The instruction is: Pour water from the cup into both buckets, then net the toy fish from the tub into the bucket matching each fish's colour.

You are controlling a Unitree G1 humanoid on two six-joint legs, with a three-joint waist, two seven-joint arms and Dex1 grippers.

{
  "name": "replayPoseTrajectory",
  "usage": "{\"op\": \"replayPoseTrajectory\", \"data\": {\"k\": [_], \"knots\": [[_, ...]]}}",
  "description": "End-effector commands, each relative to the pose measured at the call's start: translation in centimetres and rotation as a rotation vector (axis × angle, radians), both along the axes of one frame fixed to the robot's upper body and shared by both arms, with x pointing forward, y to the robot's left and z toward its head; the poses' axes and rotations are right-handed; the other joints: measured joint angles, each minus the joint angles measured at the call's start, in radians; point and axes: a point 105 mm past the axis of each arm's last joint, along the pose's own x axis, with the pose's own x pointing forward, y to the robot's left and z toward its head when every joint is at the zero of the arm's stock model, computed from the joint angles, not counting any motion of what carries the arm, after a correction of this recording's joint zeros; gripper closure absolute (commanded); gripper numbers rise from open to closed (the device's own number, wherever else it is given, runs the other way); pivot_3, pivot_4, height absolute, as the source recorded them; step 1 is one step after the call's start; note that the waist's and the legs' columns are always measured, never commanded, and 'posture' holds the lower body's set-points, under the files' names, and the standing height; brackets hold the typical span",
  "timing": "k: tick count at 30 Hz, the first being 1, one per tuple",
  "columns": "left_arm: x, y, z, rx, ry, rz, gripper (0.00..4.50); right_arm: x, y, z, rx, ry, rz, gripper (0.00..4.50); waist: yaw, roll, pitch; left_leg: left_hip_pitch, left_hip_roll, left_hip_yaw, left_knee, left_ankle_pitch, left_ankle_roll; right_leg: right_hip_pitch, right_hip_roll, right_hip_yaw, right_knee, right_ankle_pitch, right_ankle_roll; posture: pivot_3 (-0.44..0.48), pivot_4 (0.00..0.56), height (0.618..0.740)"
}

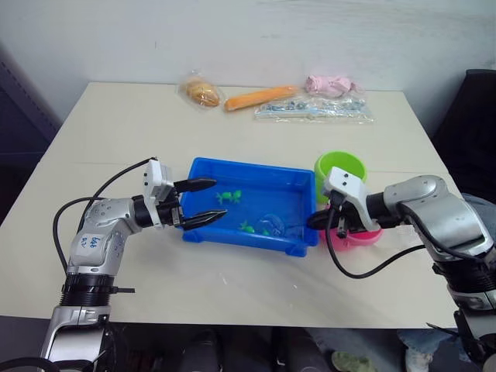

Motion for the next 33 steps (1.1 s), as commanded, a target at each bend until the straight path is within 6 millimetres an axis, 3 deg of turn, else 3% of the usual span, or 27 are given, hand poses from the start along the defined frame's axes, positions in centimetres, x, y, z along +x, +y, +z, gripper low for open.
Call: {"op": "replayPoseTrajectory", "data": {"k": [1, 8, 17, 33], "knots": [[-0.4, -0.1, 0.9, -0.013, -0.039, -0.012, 0.05, 0.3, -0.2, 1.7, 0.054, -0.024, -0.02, 4.5, 0.0, 0.0, 0.0, 0.0, 0.0, 0.0, 0.0, 0.0, 0.0, 0.0, 0.0, 0.0, 0.0, 0.0, 0.0, 0.0, 0.15, 0.74], [-0.3, 0.0, 1.0, -0.01, -0.044, -0.006, 0.05, 0.1, -0.4, 2.6, 0.125, 0.023, -0.038, 4.5, 0.001, 0.0, 0.0, 0.0, 0.0, 0.0, 0.0, 0.0, 0.0, 0.0, 0.0, 0.0, 0.0, 0.0, 0.0, 0.0, 0.15, 0.74], [-0.2, 0.1, 1.2, -0.01, -0.055, -0.003, 0.05, -0.4, -1.2, 2.4, 0.115, 0.054, -0.039, 4.5, 0.001, 0.0, 0.0, 0.0, 0.0, 0.0, 0.0, 0.0, 0.0, 0.0, 0.0, 0.0, -0.001, 0.0, 0.0, 0.0, 0.15, 0.74], [-0.1, 0.2, 1.3, -0.008, -0.057, 0.001, 0.05, -0.4, 1.1, 0.9, 0.194, 0.055, -0.009, 4.5, 0.0, 0.0, 0.0, 0.0, 0.0, 0.0, -0.001, 0.0, 0.0, 0.0, 0.0, 0.0, -0.001, 0.0, 0.0, 0.0, 0.15, 0.74]]}}
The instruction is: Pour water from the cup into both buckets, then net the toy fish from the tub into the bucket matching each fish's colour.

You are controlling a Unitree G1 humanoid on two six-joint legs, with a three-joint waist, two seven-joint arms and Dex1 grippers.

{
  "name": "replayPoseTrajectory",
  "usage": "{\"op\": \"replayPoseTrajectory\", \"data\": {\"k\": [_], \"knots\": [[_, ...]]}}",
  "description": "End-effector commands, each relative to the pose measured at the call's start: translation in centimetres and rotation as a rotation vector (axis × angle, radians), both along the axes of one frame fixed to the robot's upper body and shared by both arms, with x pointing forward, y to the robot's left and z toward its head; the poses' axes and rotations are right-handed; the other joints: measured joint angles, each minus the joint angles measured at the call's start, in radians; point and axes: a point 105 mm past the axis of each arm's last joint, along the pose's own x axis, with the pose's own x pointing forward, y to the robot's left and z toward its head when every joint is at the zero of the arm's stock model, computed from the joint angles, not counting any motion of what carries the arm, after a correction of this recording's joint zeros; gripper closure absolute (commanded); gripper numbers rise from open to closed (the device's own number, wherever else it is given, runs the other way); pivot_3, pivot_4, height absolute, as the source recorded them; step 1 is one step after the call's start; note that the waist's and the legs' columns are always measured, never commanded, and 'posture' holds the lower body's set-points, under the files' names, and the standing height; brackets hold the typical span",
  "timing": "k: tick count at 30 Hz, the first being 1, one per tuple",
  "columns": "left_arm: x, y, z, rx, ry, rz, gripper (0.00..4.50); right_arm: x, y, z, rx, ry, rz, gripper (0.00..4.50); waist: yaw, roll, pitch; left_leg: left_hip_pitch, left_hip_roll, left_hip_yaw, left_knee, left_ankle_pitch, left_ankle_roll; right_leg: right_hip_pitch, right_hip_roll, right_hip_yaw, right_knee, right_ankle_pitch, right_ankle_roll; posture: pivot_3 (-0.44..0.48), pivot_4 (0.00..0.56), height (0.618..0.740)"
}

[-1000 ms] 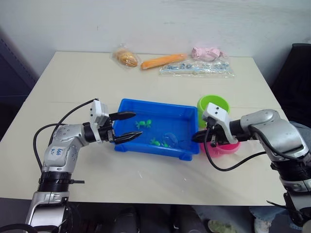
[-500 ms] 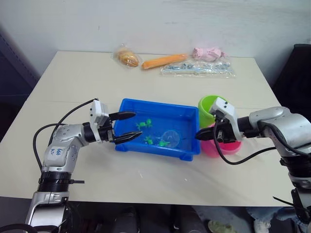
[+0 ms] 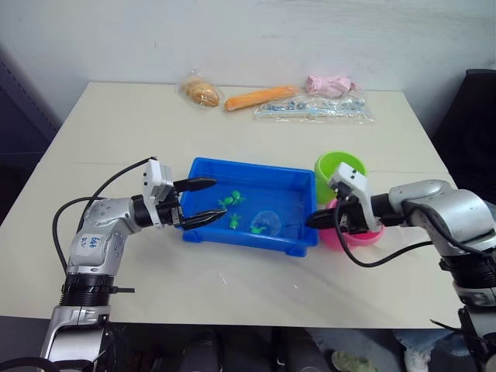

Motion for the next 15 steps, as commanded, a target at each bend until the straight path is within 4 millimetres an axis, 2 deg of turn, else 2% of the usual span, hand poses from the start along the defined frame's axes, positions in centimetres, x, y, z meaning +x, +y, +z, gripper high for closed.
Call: {"op": "replayPoseTrajectory", "data": {"k": [1, 6, 15], "knots": [[-0.2, 0.2, 1.2, -0.008, -0.051, 0.0, 0.05, -0.1, 0.7, 1.2, 0.053, -0.045, 0.025, 4.5, 0.0, 0.0, 0.0, 0.0, 0.0, 0.0, 0.0, 0.0, 0.0, 0.0, 0.0, 0.0, 0.0, 0.0, 0.0, 0.0, 0.15, 0.74], [-0.2, 0.4, 1.2, -0.005, -0.051, 0.006, 0.05, 0.2, 0.9, 1.5, 0.084, -0.033, 0.004, 4.5, 0.001, 0.0, 0.0, 0.0, 0.0, 0.0, 0.0, 0.0, 0.0, 0.0, 0.0, 0.0, 0.0, 0.0, 0.0, 0.0, 0.15, 0.74], [-0.1, 0.7, 1.3, -0.001, -0.054, 0.015, 0.05, 0.8, -0.4, 2.6, 0.161, 0.034, -0.106, 4.5, 0.001, 0.0, 0.0, 0.0, 0.0, 0.0, 0.0, 0.0, 0.0, 0.0, 0.0, 0.0, 0.0, 0.0, 0.0, 0.0, 0.15, 0.74]]}}
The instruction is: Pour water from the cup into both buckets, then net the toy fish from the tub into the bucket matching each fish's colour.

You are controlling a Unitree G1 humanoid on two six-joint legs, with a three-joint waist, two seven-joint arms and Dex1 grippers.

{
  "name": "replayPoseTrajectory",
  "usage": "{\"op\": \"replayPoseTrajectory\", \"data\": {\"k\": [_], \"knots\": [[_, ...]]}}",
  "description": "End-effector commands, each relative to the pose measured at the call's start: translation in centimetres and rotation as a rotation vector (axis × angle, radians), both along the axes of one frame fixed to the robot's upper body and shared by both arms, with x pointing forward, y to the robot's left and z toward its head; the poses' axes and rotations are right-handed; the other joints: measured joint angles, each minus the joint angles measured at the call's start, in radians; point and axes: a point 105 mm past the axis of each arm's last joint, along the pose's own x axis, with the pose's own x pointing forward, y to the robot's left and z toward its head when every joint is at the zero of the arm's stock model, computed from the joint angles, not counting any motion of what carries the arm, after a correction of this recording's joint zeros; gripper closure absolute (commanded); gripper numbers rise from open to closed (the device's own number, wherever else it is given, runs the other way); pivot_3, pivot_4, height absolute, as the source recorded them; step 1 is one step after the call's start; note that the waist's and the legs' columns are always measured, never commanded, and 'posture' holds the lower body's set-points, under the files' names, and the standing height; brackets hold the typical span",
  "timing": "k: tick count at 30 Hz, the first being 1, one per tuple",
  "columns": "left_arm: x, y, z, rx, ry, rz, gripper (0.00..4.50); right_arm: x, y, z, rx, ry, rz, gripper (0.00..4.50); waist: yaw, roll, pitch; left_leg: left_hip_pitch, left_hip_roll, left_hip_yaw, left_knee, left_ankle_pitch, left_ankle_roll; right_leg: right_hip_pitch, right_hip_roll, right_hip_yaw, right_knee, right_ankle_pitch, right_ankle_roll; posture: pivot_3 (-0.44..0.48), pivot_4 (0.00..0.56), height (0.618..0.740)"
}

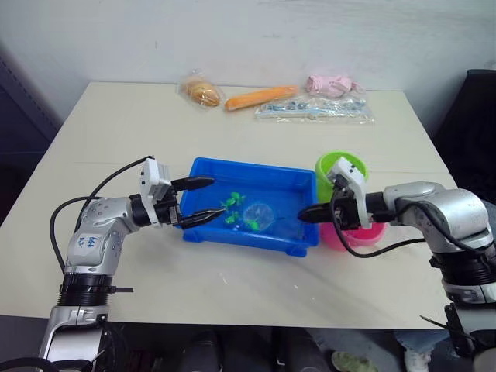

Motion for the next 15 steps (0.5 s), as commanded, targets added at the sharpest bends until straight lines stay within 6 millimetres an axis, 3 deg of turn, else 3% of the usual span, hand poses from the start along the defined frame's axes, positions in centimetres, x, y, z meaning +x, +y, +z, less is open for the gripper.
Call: {"op": "replayPoseTrajectory", "data": {"k": [1, 6, 11, 15], "knots": [[-0.2, 0.5, 1.1, -0.001, -0.048, 0.003, 0.05, 0.0, -0.5, 1.5, 0.048, -0.01, -0.018, 4.5, 0.0, 0.0, 0.0, 0.0, 0.0, 0.0, 0.0, 0.0, 0.0, 0.0, 0.0, 0.0, 0.0, 0.0, 0.0, 0.0, 0.15, 0.74], [-0.4, 0.8, 1.3, 0.014, -0.057, -0.011, 0.05, -0.2, -1.2, 2.1, 0.068, 0.0, -0.039, 4.5, 0.0, 0.0, 0.0, 0.0, 0.0, 0.0, 0.0, 0.0, 0.0, 0.0, 0.0, 0.0, 0.0, 0.0, 0.0, 0.0, 0.15, 0.74], [-0.6, 0.8, 3.1, -0.03, -0.086, -0.043, 0.05, -1.7, -2.3, 5.9, 0.173, -0.058, -0.048, 4.5, 0.001, 0.0, 0.0, -0.001, 0.0, 0.0, -0.001, 0.0, 0.0, 0.0, 0.0, 0.0, -0.001, 0.0, 0.0, 0.0, 0.15, 0.74], [-0.4, -0.2, 5.1, -0.095, -0.12, -0.057, 0.05, -2.7, -3.4, 7.6, 0.201, -0.14, -0.112, 4.5, 0.01, 0.0, 0.0, -0.001, 0.0, -0.001, -0.001, 0.0, 0.0, 0.0, -0.001, -0.001, -0.001, 0.0, 0.0, 0.0, 0.15, 0.74]]}}
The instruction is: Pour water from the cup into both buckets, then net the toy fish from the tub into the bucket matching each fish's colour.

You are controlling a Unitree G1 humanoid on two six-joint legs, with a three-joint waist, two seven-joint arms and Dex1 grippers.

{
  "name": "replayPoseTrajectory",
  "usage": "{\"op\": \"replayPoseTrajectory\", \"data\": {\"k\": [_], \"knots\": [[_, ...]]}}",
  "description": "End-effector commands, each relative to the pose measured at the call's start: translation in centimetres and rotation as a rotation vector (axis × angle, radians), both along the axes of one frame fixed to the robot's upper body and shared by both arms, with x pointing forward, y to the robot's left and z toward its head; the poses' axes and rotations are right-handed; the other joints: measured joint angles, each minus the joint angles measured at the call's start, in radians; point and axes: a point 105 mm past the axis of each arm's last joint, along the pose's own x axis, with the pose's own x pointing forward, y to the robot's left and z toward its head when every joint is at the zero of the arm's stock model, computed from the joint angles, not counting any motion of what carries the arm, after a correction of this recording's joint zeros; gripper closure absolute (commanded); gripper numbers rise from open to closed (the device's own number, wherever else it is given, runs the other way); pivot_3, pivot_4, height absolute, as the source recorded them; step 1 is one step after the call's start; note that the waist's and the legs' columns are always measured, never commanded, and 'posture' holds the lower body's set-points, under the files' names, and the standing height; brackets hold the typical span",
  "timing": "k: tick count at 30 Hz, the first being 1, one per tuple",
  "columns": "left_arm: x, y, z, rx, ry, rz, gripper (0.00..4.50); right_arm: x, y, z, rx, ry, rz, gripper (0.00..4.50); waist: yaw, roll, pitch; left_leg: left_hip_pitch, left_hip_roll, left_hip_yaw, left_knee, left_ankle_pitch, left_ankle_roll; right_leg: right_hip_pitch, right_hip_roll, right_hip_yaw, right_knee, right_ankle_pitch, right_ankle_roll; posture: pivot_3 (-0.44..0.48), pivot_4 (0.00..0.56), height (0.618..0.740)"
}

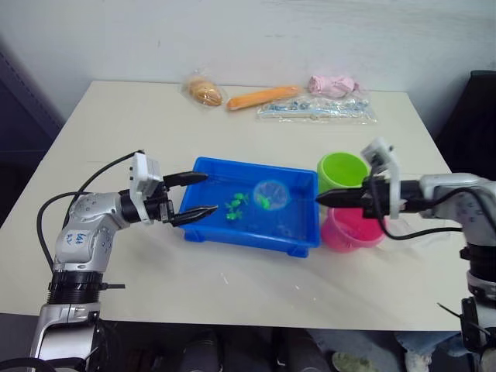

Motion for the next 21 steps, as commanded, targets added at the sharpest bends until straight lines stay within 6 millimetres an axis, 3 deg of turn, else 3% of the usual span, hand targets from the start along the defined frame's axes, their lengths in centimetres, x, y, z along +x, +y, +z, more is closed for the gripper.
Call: {"op": "replayPoseTrajectory", "data": {"k": [1, 5, 11, 16, 21], "knots": [[-0.1, -1.0, 2.9, -0.076, -0.075, -0.02, 0.05, -1.3, -0.9, 2.0, 0.016, -0.09, -0.047, 4.5, 0.006, 0.0, 0.0, 0.0, 0.0, 0.0, 0.0, 0.0, 0.0, 0.0, 0.0, 0.0, 0.0, 0.0, 0.0, 0.0, 0.15, 0.74], [0.9, -2.1, 4.9, -0.17, -0.037, 0.023, 0.05, -2.1, -3.4, 3.2, 0.015, -0.174, -0.206, 4.5, 0.018, 0.0, 0.0, 0.0, 0.0, 0.0, 0.0, 0.0, 0.0, 0.0, 0.0, 0.0, 0.0, 0.0, 0.0, 0.0, 0.15, 0.74], [0.9, -3.7, 5.7, -0.169, -0.055, -0.025, 0.05, -2.8, -7.6, 3.8, -0.023, -0.235, -0.435, 4.5, 0.021, 0.0, 0.0, -0.001, -0.002, 0.0, 0.0, 0.0, 0.0, 0.0, 0.0, 0.001, -0.001, 0.0, 0.001, 0.0, 0.15, 0.74], [1.0, -4.6, 5.6, -0.15, -0.045, -0.05, 0.05, -1.7, -11.1, 3.1, -0.088, -0.225, -0.645, 4.5, 0.016, 0.0, 0.0, 0.0, -0.001, 0.001, 0.0, 0.0, 0.0, 0.0, 0.002, 0.001, 0.0, 0.0, 0.001, 0.0, 0.15, 0.74], [1.3, -4.8, 5.6, -0.157, -0.044, -0.042, 0.05, -0.5, -12.4, 2.5, -0.17, -0.254, -0.717, 4.5, 0.017, 0.0, 0.0, 0.001, -0.002, 0.001, 0.0, 0.0, 0.0, 0.0, 0.001, 0.001, 0.0, 0.0, 0.001, 0.0, 0.15, 0.74]]}}
